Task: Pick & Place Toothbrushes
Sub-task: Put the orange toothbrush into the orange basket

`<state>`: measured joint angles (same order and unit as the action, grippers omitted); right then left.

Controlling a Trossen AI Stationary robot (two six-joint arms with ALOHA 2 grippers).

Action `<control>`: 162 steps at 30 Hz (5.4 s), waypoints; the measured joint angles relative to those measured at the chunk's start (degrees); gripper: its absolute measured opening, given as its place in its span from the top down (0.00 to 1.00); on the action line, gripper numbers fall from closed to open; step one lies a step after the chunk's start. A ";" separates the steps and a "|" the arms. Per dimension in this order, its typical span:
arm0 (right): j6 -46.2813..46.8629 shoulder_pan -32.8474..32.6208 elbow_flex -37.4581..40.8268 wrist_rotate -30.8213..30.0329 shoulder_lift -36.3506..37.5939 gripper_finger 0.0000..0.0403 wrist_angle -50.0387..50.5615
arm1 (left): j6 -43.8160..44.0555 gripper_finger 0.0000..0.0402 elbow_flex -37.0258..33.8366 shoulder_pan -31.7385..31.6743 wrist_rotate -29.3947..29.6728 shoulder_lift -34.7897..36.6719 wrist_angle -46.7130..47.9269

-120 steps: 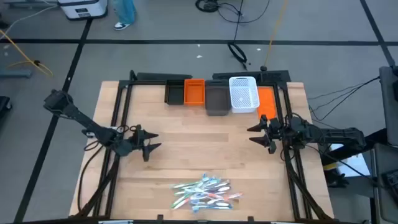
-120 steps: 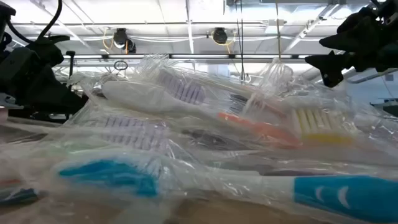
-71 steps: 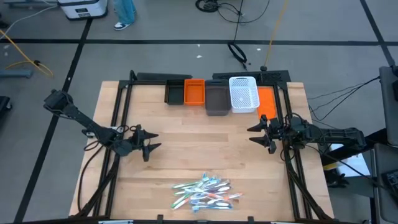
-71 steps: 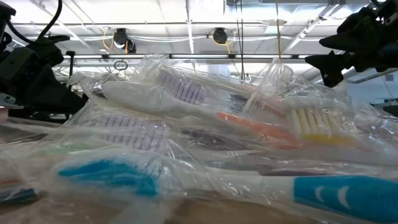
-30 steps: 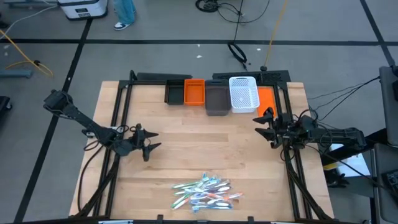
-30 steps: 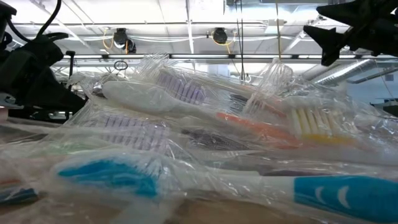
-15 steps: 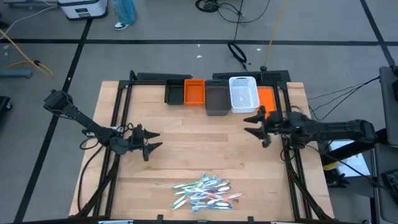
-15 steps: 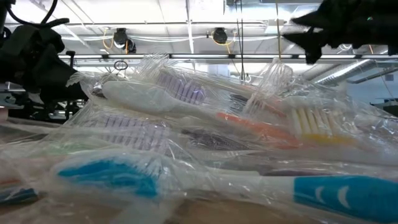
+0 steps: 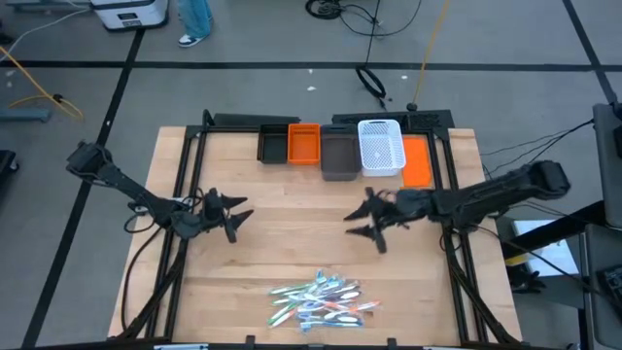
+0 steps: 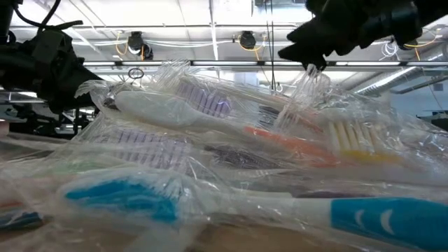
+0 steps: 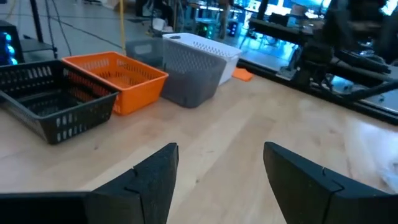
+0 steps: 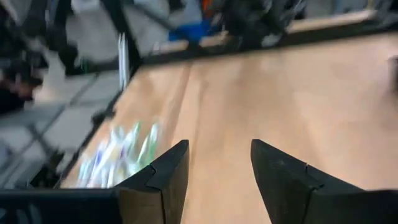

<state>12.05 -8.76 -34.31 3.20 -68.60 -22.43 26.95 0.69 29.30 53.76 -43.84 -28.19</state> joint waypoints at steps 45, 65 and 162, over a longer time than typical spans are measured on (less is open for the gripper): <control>12.77 -22.61 -26.82 -11.75 -40.72 0.59 1.80 | -3.84 0.40 -0.04 -5.23 -13.79 -0.02 -4.95; 11.80 -23.23 -26.79 -12.07 -40.72 0.89 3.99 | -3.81 0.40 -0.04 -5.23 -13.77 -0.02 -4.08; -17.56 -5.43 -28.96 -24.39 -27.80 1.00 -18.74 | -25.18 0.96 29.86 -12.79 -34.85 -32.98 -22.46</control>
<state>-5.51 -14.20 -63.26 -21.19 -96.40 -41.17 1.77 30.55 16.51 18.90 -76.82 -50.65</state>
